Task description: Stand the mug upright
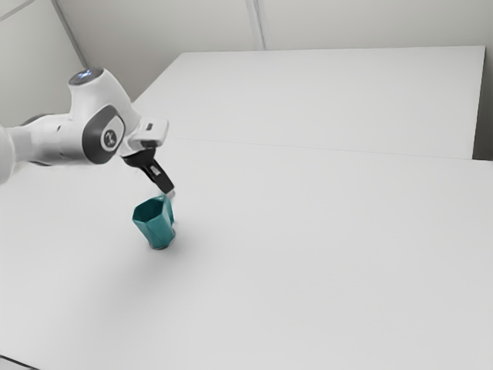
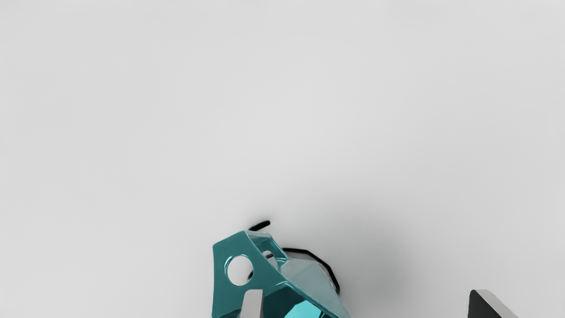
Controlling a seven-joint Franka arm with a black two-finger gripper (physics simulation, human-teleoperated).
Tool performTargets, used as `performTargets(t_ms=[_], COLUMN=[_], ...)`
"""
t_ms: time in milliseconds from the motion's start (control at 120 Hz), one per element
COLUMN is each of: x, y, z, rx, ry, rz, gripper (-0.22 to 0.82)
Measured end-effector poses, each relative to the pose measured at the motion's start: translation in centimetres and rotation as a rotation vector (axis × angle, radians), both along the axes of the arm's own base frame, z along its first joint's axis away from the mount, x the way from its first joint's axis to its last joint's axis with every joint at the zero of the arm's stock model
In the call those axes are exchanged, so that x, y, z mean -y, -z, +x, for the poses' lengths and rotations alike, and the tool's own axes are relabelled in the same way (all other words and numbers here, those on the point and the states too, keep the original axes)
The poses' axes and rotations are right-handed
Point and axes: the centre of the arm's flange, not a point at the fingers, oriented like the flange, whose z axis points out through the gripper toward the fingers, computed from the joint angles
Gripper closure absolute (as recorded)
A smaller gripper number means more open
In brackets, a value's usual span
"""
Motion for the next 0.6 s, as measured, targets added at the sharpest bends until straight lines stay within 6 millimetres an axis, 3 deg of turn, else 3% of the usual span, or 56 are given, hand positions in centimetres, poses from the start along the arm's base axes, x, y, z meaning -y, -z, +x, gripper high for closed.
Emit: performTargets(t_ms=[158, 267, 442, 600], x=[1.2, 1.9, 3.5, 3.3], y=[-9.9, -14.7, -17.1, -16.8], z=[3.2, 4.8, 5.6, 4.8], rx=[0.056, 0.023, -0.101, -0.204], ry=[-0.002, -0.026, -0.086, -0.168], rz=[-0.008, 0.002, 0.006, 0.008], gripper=[0.06, 0.03, 0.02, 0.01])
